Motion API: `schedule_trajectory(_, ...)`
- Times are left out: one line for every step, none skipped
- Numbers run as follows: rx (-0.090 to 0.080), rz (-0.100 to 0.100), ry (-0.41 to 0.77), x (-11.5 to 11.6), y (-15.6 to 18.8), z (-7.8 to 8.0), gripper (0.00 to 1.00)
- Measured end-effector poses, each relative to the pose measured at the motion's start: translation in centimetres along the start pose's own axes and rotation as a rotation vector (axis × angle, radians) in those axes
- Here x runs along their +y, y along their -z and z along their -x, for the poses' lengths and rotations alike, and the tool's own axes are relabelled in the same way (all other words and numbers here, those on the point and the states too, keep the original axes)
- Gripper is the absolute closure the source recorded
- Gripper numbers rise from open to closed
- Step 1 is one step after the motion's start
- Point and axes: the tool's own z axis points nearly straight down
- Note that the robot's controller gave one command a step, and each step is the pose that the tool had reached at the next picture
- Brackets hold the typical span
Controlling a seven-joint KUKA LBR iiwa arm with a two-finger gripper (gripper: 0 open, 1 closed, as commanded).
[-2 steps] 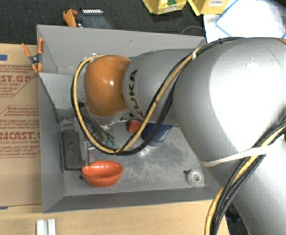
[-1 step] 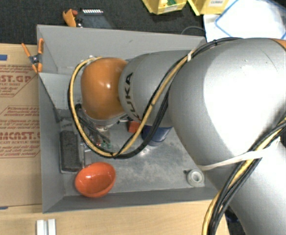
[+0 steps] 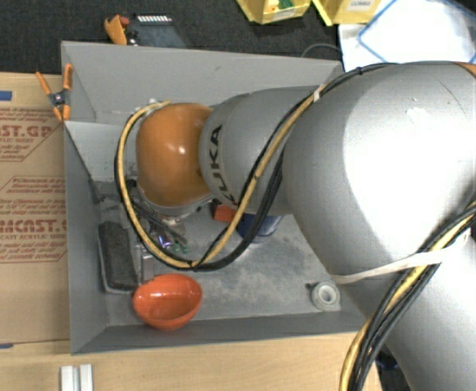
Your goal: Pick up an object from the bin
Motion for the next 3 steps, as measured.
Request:
schedule_trajectory(0.006,-0.004,-0.047,2.9,-0.3,-4.7,1.00)
schedule_trajectory(0.006,-0.004,-0.046,2.9,-0.3,-4.7,1.00)
schedule_trajectory(0.002,-0.004,0.002,-5.9,-0.3,0.0,1.00)
